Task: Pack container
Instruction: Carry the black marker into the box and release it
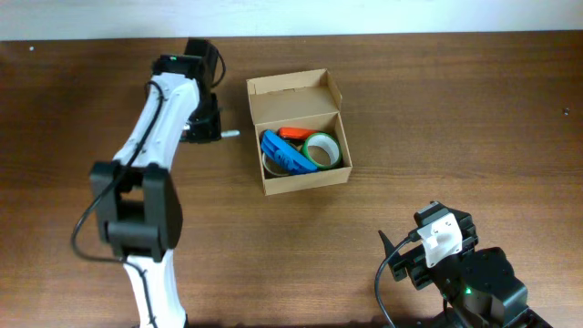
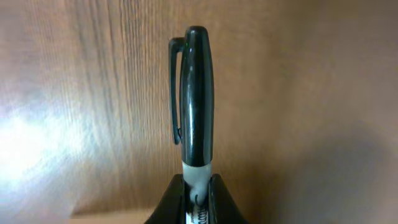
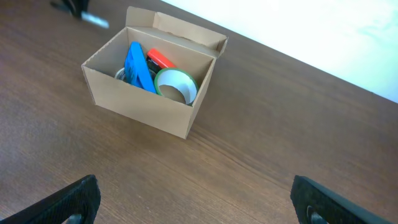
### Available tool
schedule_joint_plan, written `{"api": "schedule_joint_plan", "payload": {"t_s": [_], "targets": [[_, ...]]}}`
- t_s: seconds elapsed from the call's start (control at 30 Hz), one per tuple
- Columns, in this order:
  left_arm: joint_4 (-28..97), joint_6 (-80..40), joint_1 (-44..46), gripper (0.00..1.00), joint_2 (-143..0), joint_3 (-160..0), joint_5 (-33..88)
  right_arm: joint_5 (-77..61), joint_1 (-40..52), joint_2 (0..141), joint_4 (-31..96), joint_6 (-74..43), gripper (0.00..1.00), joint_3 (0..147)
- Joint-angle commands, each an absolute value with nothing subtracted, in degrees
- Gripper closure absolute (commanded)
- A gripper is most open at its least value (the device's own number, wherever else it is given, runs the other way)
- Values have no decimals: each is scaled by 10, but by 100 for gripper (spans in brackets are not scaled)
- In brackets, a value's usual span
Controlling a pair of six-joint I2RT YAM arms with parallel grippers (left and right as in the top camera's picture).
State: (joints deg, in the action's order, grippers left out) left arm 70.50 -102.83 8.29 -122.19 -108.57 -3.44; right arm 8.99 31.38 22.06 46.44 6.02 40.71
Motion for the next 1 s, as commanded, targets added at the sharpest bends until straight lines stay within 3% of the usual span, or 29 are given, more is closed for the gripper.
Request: {"api": "schedule_joint_plan", "payload": {"t_s": [0.0, 0.57, 0.97], "targets": [[710, -987, 93, 94, -1173, -1086, -43, 93, 310, 216, 463, 55, 1, 404], [639, -967, 270, 94, -1157, -1094, -23, 93, 310, 216, 463, 55, 1, 404], [612, -967, 322, 94, -1230, -1094, 28, 93, 310, 216, 463, 55, 1, 404]]}}
